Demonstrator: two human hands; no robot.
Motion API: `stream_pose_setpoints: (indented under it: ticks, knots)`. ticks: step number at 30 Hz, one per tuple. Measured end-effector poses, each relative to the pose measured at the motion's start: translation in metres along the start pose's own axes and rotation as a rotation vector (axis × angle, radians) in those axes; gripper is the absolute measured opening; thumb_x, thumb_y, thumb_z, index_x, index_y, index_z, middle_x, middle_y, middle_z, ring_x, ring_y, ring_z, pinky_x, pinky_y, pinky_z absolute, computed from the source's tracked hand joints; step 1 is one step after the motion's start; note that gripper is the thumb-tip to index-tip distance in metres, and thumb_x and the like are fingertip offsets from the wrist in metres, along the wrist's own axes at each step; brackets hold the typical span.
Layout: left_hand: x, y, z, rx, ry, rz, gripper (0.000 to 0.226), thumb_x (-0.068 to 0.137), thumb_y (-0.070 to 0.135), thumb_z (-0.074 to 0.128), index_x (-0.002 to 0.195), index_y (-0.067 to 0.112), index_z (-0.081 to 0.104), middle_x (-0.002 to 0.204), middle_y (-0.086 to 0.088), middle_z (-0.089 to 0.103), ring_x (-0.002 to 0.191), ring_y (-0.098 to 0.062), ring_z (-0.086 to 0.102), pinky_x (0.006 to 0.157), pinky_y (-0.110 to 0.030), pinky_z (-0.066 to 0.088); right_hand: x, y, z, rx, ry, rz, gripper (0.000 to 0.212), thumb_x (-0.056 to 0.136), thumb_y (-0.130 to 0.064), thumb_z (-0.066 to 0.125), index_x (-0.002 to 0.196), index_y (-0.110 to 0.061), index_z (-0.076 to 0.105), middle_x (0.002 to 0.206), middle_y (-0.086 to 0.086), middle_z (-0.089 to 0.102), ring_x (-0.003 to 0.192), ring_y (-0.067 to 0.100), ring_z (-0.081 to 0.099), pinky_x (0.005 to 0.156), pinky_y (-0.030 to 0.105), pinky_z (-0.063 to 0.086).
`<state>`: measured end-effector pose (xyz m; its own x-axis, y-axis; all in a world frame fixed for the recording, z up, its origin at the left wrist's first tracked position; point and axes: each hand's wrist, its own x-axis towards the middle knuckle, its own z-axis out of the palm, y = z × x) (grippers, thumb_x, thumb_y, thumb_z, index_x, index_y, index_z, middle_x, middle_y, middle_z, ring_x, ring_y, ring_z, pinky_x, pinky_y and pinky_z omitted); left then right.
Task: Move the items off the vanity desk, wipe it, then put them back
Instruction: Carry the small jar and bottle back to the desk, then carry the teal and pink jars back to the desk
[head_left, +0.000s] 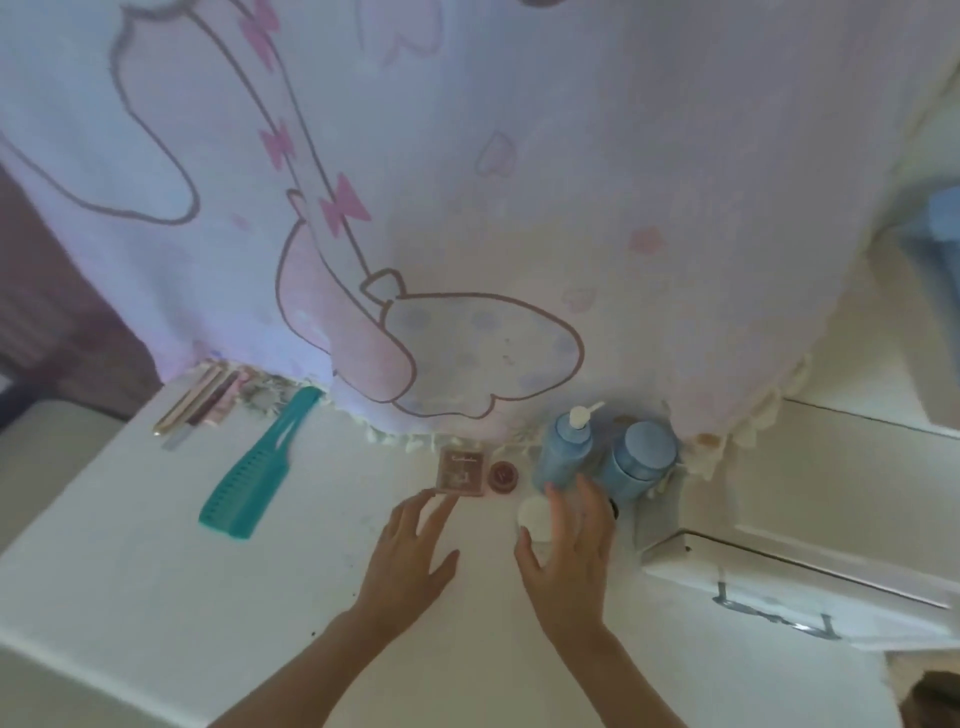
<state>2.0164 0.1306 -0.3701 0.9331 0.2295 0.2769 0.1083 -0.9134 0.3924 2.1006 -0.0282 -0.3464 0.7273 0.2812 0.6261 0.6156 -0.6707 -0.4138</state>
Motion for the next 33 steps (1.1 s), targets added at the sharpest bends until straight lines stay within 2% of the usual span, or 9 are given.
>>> stream_pose_setpoints:
  ticks: [5, 9, 12, 14, 18, 21, 24, 28, 33]
  knots:
    - [-0.038, -0.04, -0.05, 0.097, 0.104, -0.113, 0.053, 0.077, 0.039, 0.041, 0.125, 0.016, 0.044, 0.115, -0.012, 0.059, 0.106, -0.018, 0.042, 0.075, -0.037, 0.054, 0.002, -0.052, 0.026, 0.103, -0.132, -0.166, 0.038, 0.077, -0.023, 0.047, 0.114, -0.013, 0.046, 0.122, 0.014, 0.039, 0.111, 0.031, 0.042, 0.089, 0.039, 0.047]
    - [-0.087, -0.083, -0.105, 0.163, 0.201, -0.264, 0.048, 0.076, 0.037, 0.048, 0.12, 0.017, 0.046, 0.111, -0.011, 0.063, 0.104, -0.019, 0.043, 0.07, -0.035, 0.056, -0.005, -0.117, 0.049, 0.194, -0.226, -0.33, 0.037, 0.078, -0.026, 0.047, 0.115, -0.016, 0.047, 0.125, 0.013, 0.04, 0.114, 0.03, 0.041, 0.097, 0.036, 0.036]
    - [-0.15, -0.123, -0.151, 0.169, 0.262, -0.415, 0.046, 0.075, 0.038, 0.053, 0.117, 0.02, 0.045, 0.111, -0.01, 0.063, 0.103, -0.024, 0.055, 0.071, -0.038, 0.057, -0.014, -0.189, 0.066, 0.203, -0.344, -0.469, 0.038, 0.077, -0.031, 0.052, 0.112, -0.018, 0.048, 0.12, 0.014, 0.05, 0.113, 0.028, 0.041, 0.093, 0.039, 0.045]
    - [-0.203, -0.148, -0.185, 0.186, 0.289, -0.488, 0.043, 0.078, 0.042, 0.043, 0.116, 0.022, 0.044, 0.109, -0.01, 0.063, 0.105, -0.021, 0.048, 0.071, -0.04, 0.055, -0.028, -0.246, 0.076, 0.197, -0.447, -0.55, 0.043, 0.071, -0.034, 0.059, 0.11, -0.019, 0.048, 0.115, 0.015, 0.057, 0.11, 0.027, 0.043, 0.084, 0.045, 0.05]
    - [-0.321, -0.199, -0.262, 0.245, 0.321, -0.701, 0.053, 0.077, 0.048, 0.034, 0.116, 0.018, 0.053, 0.113, -0.012, 0.061, 0.109, -0.022, 0.04, 0.079, -0.047, 0.052, -0.072, -0.375, 0.081, 0.19, -0.616, -0.701, 0.041, 0.074, -0.042, 0.043, 0.099, -0.019, 0.066, 0.106, 0.01, 0.066, 0.104, 0.028, 0.058, 0.083, 0.048, 0.05]
    - [-0.4, -0.219, -0.324, 0.262, 0.375, -0.912, 0.071, 0.078, 0.057, 0.024, 0.126, 0.014, 0.052, 0.131, -0.009, 0.05, 0.125, -0.029, 0.038, 0.1, -0.044, 0.036, -0.109, -0.461, 0.085, 0.246, -0.612, -0.853, 0.043, 0.072, -0.043, 0.041, 0.093, -0.02, 0.071, 0.101, 0.006, 0.068, 0.1, 0.024, 0.06, 0.086, 0.043, 0.046]
    - [-0.495, -0.22, -0.37, 0.326, 0.443, -1.112, 0.057, 0.087, 0.048, 0.035, 0.131, 0.015, 0.047, 0.137, -0.007, 0.044, 0.13, -0.027, 0.032, 0.106, -0.041, 0.028, -0.159, -0.552, 0.08, 0.291, -0.666, -1.036, 0.046, 0.071, -0.046, 0.039, 0.093, -0.02, 0.071, 0.096, 0.006, 0.069, 0.097, 0.024, 0.062, 0.075, 0.046, 0.052]
    - [-0.597, -0.214, -0.411, 0.378, 0.518, -1.304, 0.067, 0.08, 0.056, 0.028, 0.124, 0.013, 0.055, 0.129, -0.009, 0.053, 0.124, -0.03, 0.041, 0.101, -0.045, 0.035, -0.219, -0.645, 0.065, 0.305, -0.748, -1.278, 0.044, 0.073, -0.049, 0.036, 0.106, -0.028, 0.055, 0.093, 0.0, 0.07, 0.091, 0.02, 0.067, 0.072, 0.047, 0.053]
    - [-0.643, -0.22, -0.448, 0.432, 0.64, -1.4, 0.06, 0.08, 0.052, 0.032, 0.113, 0.011, 0.062, 0.116, -0.012, 0.061, 0.112, -0.035, 0.051, 0.091, -0.048, 0.042, -0.245, -0.735, 0.057, 0.352, -0.719, -1.441, 0.049, 0.077, -0.048, 0.033, 0.104, -0.024, 0.066, 0.09, -0.005, 0.071, 0.09, 0.019, 0.069, 0.072, 0.047, 0.053]
